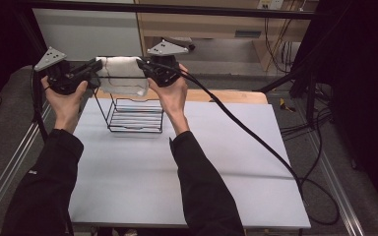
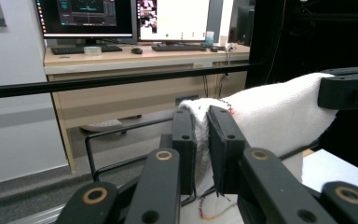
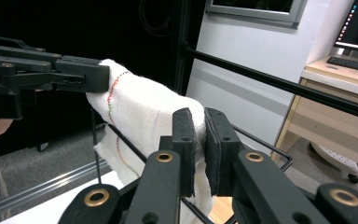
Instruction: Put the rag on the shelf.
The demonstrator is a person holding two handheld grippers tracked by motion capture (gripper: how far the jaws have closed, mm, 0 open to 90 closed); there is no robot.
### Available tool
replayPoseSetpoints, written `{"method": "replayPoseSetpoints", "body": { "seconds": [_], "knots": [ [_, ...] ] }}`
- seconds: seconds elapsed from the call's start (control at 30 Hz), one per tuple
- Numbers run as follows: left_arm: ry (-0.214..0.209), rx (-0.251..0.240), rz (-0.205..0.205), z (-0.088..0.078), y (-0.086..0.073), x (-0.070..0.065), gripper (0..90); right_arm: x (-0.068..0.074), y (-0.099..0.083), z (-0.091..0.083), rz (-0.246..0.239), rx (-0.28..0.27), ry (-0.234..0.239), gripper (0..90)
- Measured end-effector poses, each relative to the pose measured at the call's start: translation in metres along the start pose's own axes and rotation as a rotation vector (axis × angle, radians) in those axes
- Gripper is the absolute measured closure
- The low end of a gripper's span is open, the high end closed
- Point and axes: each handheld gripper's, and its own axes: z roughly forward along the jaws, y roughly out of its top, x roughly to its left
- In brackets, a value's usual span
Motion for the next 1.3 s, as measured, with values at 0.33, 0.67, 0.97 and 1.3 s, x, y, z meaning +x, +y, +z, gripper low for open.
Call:
{"method": "replayPoseSetpoints", "body": {
  "seconds": [0.33,0.67,0.97,1.3],
  "knots": [
    [-0.022,0.038,0.008,-0.015,-0.008,-0.005,80.2,0.011,-0.004,-0.009,-0.014,0.03,0.032,83.4],
    [-0.025,0.093,-0.004,-0.023,-0.019,-0.008,78.7,0.018,-0.015,-0.012,-0.022,0.065,0.061,83.3],
    [-0.026,0.141,-0.002,-0.03,-0.022,-0.009,76.0,0.022,-0.021,-0.01,-0.043,0.097,0.068,83.2],
    [-0.005,0.121,0.01,-0.044,0.01,-0.009,76.6,0.022,-0.025,-0.01,-0.031,0.093,0.071,83.2]
  ]
}}
